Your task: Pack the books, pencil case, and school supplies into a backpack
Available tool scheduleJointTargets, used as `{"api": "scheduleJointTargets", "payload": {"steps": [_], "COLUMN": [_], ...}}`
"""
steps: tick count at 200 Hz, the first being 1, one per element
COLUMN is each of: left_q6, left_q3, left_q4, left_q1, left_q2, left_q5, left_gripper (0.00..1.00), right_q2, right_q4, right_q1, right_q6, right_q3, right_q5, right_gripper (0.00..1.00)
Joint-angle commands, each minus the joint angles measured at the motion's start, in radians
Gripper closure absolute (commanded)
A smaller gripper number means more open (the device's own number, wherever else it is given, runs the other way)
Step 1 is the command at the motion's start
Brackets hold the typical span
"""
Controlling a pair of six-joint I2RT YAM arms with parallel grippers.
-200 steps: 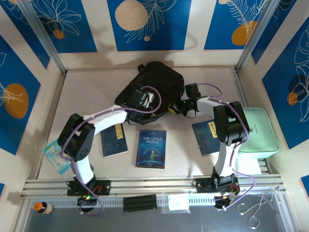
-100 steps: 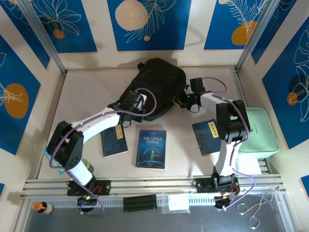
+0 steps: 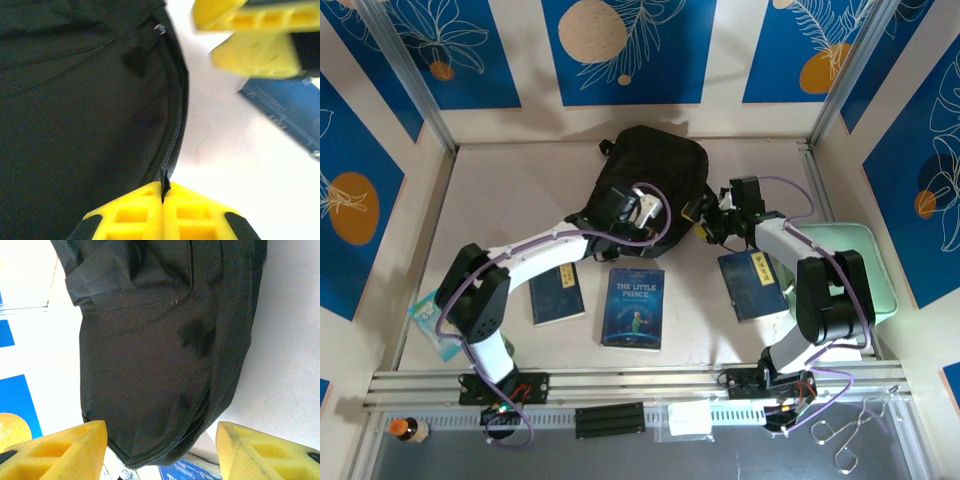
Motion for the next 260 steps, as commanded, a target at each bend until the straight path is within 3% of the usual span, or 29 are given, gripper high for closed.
{"api": "scheduleJointTargets", "payload": {"steps": [1, 34, 112, 136, 166, 215, 260], "left_q6": [-0.038, -0.070, -0.052, -0.045, -0.040, 0.004, 0.022], "left_q3": [0.076, 0.123, 0.059, 0.041, 0.022, -0.123, -0.202], "left_q4": [0.077, 0.094, 0.099, 0.096, 0.057, -0.012, -0.054], "left_q1": [-0.016, -0.017, -0.018, -0.018, -0.015, 0.017, 0.087], "left_q2": [0.063, 0.133, 0.101, 0.088, 0.059, -0.077, -0.157], "left_q5": [0.075, 0.110, 0.097, 0.087, 0.035, -0.167, -0.234], "left_gripper": [1.00, 1.00, 1.00, 1.00, 1.00, 1.00, 1.00], "right_q2": [-0.017, -0.004, 0.099, 0.126, 0.126, 0.114, 0.119], "right_q4": [-0.040, -0.072, -0.054, -0.039, -0.038, -0.085, -0.095], "right_q1": [-0.009, -0.013, 0.050, 0.054, 0.057, 0.043, 0.041], "right_q6": [0.038, 0.066, 0.124, 0.125, 0.100, 0.004, -0.032], "right_q3": [-0.020, -0.031, 0.009, 0.017, 0.013, 0.035, 0.061], "right_q5": [-0.020, 0.008, 0.043, 0.039, 0.084, 0.166, 0.197], "right_gripper": [0.41, 0.41, 0.43, 0.57, 0.81, 0.86, 0.86]}}
